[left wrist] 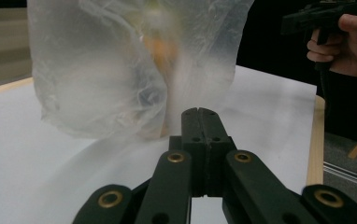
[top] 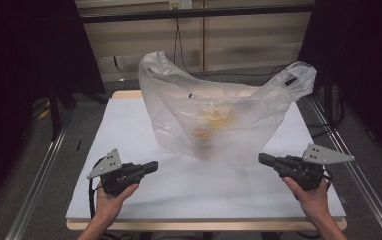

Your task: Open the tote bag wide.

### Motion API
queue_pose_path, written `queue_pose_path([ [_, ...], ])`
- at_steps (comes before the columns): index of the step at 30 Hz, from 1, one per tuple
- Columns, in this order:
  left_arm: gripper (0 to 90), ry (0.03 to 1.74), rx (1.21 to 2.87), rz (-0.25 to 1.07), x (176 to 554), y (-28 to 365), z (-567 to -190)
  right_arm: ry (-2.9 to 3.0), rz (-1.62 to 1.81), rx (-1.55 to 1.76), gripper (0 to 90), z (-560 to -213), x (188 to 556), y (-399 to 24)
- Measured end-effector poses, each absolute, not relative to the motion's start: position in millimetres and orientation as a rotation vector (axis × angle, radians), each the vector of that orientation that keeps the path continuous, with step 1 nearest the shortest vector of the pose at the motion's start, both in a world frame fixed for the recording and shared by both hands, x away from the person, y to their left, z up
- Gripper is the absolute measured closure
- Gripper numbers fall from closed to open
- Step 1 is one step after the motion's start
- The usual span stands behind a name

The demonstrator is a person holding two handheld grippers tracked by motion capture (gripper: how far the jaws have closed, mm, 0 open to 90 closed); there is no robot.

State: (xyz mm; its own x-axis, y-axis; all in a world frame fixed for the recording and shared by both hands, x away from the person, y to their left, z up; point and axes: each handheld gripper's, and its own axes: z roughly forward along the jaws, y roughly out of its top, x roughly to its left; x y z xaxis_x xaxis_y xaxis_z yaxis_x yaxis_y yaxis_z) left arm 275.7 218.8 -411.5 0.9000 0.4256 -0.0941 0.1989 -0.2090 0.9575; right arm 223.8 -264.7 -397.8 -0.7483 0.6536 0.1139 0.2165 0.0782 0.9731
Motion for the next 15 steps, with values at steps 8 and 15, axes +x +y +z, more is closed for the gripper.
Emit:
queue_pose_path([
  [8,90.0,0.45,1.778,0.21,283,204,-398,2.059,1.725,0.826,90.0,-379,236,-249],
  [15,90.0,0.419,1.773,0.221,287,191,-381,2.038,1.739,0.797,90.0,-353,242,-242],
])
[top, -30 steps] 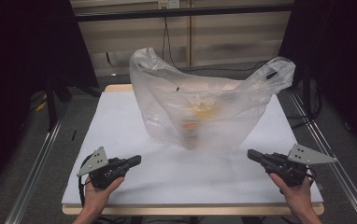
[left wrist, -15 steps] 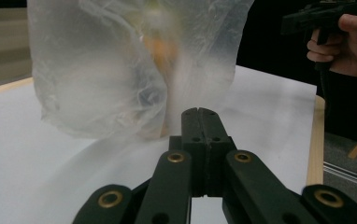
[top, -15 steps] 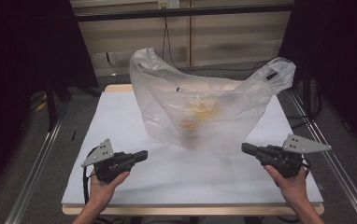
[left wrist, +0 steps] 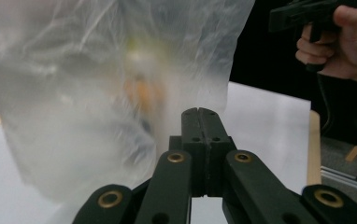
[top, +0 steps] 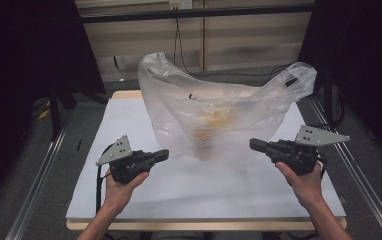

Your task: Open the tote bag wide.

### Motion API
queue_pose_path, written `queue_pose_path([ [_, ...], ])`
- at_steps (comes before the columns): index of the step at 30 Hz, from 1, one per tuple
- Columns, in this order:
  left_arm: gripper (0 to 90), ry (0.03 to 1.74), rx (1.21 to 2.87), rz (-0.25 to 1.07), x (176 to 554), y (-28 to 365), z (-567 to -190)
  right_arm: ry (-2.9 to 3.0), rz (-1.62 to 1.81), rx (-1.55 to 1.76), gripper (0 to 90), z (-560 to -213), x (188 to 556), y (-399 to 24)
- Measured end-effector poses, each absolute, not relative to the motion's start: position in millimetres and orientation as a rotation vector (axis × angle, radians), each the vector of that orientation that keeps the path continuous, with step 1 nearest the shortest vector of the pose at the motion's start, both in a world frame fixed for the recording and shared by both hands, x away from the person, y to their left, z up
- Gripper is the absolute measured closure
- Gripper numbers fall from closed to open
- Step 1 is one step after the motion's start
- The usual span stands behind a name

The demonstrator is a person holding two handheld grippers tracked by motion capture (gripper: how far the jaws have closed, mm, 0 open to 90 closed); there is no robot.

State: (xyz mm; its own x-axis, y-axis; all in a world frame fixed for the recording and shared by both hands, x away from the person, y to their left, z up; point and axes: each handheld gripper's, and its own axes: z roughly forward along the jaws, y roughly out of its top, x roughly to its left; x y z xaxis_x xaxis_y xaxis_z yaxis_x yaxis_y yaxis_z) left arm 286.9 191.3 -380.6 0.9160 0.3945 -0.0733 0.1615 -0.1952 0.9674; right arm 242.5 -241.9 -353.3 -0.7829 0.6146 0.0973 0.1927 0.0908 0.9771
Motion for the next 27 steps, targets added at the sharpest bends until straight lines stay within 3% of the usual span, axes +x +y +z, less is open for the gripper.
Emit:
queue_pose_path([
  [19,90.0,0.25,1.673,0.282,296,152,-285,2.006,1.779,0.69,90.0,-281,257,-222],
  [27,90.0,0.229,1.65,0.247,306,138,-269,1.98,1.811,0.671,90.0,-259,270,-213],
])
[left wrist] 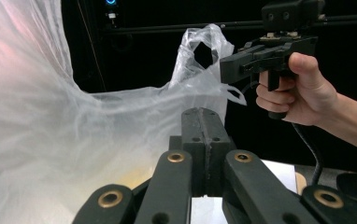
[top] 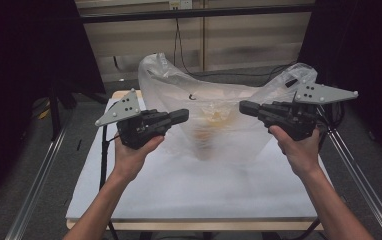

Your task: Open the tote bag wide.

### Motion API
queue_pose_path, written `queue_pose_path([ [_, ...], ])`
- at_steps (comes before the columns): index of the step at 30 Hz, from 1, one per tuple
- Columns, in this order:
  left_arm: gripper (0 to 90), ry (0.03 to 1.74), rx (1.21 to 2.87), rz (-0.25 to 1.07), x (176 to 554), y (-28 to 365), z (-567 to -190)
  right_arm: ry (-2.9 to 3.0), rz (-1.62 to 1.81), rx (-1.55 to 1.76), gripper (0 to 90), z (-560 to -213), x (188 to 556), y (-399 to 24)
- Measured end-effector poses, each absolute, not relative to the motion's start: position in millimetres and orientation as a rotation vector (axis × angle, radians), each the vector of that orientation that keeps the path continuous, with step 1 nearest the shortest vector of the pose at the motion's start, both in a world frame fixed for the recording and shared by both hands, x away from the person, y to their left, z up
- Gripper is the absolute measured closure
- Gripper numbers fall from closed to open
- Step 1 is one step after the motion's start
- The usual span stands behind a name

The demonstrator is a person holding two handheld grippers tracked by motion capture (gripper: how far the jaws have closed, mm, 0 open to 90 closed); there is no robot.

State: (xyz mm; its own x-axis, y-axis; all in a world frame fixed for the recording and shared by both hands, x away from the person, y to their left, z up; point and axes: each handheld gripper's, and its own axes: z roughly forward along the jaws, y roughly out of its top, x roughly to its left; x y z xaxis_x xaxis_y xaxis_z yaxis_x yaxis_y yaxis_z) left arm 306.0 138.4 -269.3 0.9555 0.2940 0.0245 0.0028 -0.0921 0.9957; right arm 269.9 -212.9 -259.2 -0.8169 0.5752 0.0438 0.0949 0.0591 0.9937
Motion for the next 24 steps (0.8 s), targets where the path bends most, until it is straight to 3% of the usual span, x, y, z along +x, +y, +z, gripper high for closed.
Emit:
queue_pose_path([
  [13,90.0,0.206,1.625,0.233,311,127,-241,1.971,1.768,0.727,90.0,-244,294,-205],
  [24,90.0,0.293,1.636,0.249,344,116,-244,2.056,1.698,0.778,90.0,-263,312,-189],
])
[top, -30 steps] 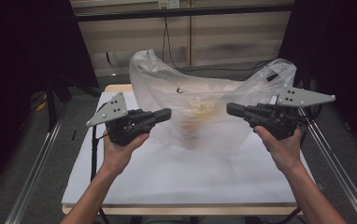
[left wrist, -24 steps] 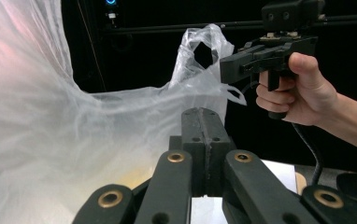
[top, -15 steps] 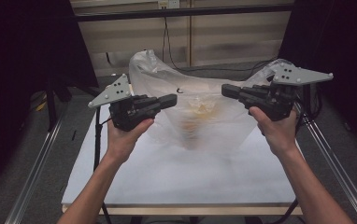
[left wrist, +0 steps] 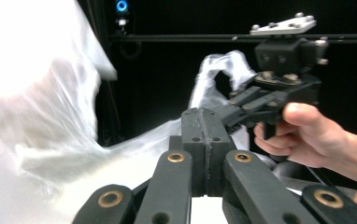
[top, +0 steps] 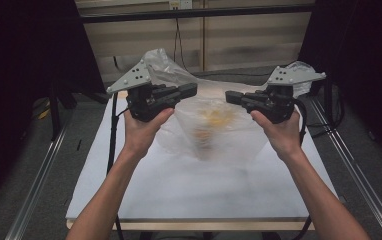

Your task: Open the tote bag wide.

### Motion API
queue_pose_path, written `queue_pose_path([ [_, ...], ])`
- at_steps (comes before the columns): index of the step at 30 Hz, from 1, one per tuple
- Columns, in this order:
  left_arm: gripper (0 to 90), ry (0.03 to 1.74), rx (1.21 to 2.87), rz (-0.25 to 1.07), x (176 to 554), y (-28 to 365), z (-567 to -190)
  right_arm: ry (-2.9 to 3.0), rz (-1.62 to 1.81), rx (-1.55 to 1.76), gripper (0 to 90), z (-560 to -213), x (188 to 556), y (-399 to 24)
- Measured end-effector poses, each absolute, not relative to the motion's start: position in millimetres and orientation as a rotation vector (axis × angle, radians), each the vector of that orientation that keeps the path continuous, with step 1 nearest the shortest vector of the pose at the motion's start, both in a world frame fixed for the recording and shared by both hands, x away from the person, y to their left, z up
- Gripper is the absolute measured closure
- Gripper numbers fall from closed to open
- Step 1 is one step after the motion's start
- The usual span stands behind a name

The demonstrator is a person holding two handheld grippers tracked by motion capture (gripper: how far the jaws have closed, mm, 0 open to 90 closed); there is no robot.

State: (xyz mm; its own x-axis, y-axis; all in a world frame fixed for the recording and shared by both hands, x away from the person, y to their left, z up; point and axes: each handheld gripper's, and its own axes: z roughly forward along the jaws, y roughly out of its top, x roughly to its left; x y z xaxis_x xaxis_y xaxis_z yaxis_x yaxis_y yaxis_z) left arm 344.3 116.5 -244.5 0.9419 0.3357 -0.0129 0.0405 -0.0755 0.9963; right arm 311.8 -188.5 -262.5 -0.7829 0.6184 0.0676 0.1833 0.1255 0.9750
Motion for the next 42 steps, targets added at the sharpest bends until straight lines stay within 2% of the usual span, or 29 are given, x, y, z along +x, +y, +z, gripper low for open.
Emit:
queue_pose_path([
  [11,90.0,0.354,1.7,0.269,363,107,-267,2.13,1.678,0.8,90.0,-289,328,-172],
  [27,90.0,0.429,1.78,0.214,382,108,-311,2.231,1.658,0.856,90.0,-340,339,-151],
  [42,90.0,0.484,1.854,0.185,392,105,-354,2.283,1.629,0.919,90.0,-373,352,-144],
])
